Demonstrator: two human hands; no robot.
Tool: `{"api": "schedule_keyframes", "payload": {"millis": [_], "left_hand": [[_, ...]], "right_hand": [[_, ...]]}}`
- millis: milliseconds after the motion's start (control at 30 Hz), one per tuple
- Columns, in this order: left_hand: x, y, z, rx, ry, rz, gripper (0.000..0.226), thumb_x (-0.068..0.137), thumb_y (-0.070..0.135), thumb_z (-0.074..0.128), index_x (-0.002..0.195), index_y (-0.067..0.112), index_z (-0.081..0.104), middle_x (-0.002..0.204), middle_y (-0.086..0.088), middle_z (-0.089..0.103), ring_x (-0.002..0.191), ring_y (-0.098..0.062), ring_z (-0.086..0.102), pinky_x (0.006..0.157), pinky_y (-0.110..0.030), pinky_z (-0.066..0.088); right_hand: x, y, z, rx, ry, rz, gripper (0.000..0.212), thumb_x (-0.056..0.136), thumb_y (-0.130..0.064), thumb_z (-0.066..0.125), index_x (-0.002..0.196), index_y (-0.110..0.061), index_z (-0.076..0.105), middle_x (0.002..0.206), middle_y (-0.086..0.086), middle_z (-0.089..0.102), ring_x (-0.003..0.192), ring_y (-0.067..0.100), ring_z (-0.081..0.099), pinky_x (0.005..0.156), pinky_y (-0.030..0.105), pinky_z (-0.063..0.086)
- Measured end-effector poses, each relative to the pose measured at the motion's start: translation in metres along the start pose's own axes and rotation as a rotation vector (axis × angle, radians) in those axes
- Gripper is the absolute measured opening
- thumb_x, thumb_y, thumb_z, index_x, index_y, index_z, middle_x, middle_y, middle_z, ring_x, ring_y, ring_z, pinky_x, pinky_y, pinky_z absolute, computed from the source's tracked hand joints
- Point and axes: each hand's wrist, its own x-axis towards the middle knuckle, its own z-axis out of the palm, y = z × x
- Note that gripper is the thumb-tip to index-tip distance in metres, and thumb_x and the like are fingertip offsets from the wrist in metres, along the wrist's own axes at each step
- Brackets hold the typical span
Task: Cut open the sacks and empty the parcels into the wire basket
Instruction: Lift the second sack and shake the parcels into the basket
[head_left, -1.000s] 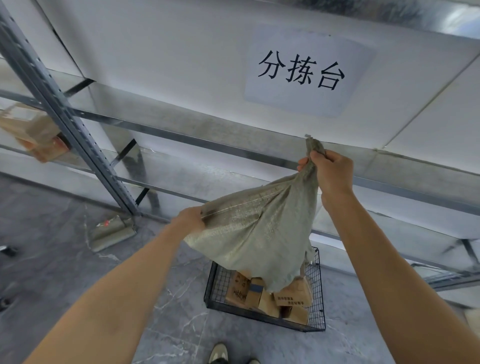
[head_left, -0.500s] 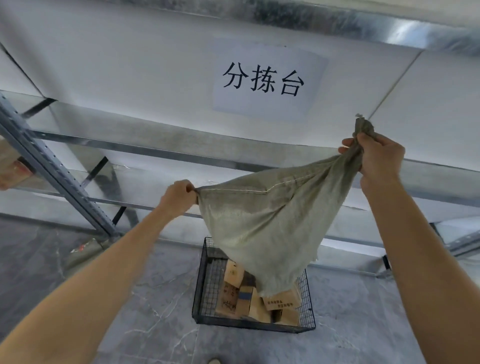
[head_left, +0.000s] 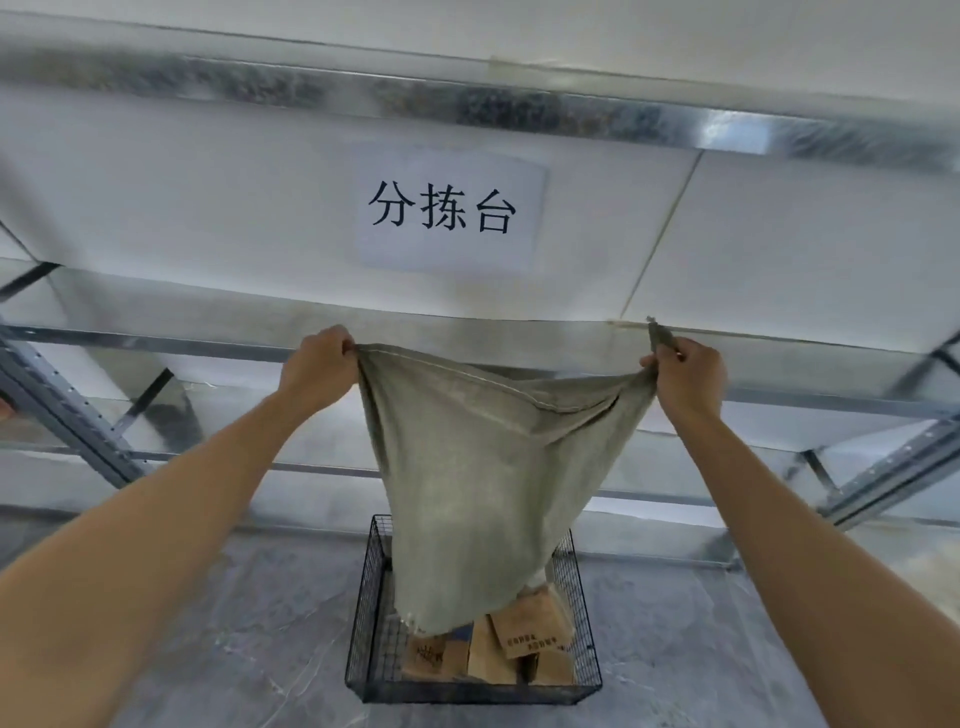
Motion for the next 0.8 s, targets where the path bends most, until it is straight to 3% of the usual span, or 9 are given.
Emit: {"api": "schedule_keyframes", "payload": {"millis": [100,200,400,500,533,633,800], "left_hand": [[0.002,0.006,-0.016,-0.025,0.027,-0.013,0.012,0.088,0.009,0.047,0.093,0.011,0.058,0.091,-0.009,0.064,0.082,-0.028,0.058,0.070,-0.037,0.048],[0.004,0.008,-0.036,0.044,0.060,-0.027,0.016,0.088,0.014,0.047,0.099,0.016,0.060,0.096,-0.004,0.060,0.082,-0.026,0.054,0.068,-0.033,0.039],[-0.002,0.024,-0.051,-0.034,0.384,-0.066,0.022,0.097,0.022,0.037,0.107,0.012,0.054,0.091,-0.009,0.056,0.083,-0.032,0.052,0.076,-0.040,0.045],[-0.017,0.016,-0.026,0.203,0.043,-0.016,0.023,0.096,0.018,0.037,0.101,0.006,0.055,0.087,-0.011,0.061,0.085,-0.034,0.059,0.076,-0.039,0.047],[-0.020,0.012,-0.024,0.205,0.045,-0.018,0.020,0.094,0.015,0.038,0.100,0.007,0.056,0.086,-0.011,0.062,0.084,-0.034,0.060,0.075,-0.039,0.049],[-0.014,0.017,-0.034,0.111,0.279,-0.038,0.022,0.096,0.014,0.035,0.104,0.008,0.054,0.089,-0.012,0.060,0.078,-0.032,0.056,0.074,-0.040,0.048],[-0.005,0.043,-0.065,0.037,0.401,0.003,0.024,0.094,0.015,0.035,0.108,0.009,0.053,0.098,-0.018,0.062,0.087,-0.037,0.057,0.077,-0.043,0.046]], "right_hand": [[0.005,-0.006,-0.004,-0.010,0.009,-0.036,0.025,0.095,-0.015,0.046,0.096,-0.008,0.070,0.082,0.002,0.070,0.075,0.016,0.060,0.063,0.026,0.043],[0.012,-0.016,-0.018,-0.022,0.033,-0.064,0.023,0.096,-0.017,0.045,0.085,-0.010,0.064,0.070,0.000,0.060,0.070,0.019,0.053,0.053,0.024,0.036],[0.009,-0.038,-0.039,0.144,0.259,-0.177,0.020,0.098,-0.018,0.042,0.087,-0.011,0.058,0.071,-0.004,0.057,0.060,0.007,0.049,0.055,0.021,0.035],[-0.002,-0.017,-0.020,-0.181,0.019,-0.125,0.032,0.101,-0.027,0.037,0.100,-0.004,0.060,0.085,0.007,0.060,0.080,0.026,0.058,0.068,0.029,0.036],[-0.003,-0.010,-0.017,-0.227,0.000,-0.098,0.035,0.102,-0.027,0.037,0.103,0.000,0.060,0.088,0.011,0.060,0.083,0.029,0.056,0.068,0.031,0.036],[-0.006,-0.017,-0.019,-0.157,0.152,-0.120,0.034,0.103,-0.026,0.034,0.101,0.000,0.055,0.084,0.008,0.052,0.076,0.025,0.047,0.064,0.031,0.031],[0.002,-0.042,-0.035,-0.082,0.239,-0.243,0.027,0.101,-0.019,0.035,0.097,-0.001,0.056,0.082,0.008,0.053,0.075,0.026,0.052,0.062,0.029,0.033]]}}
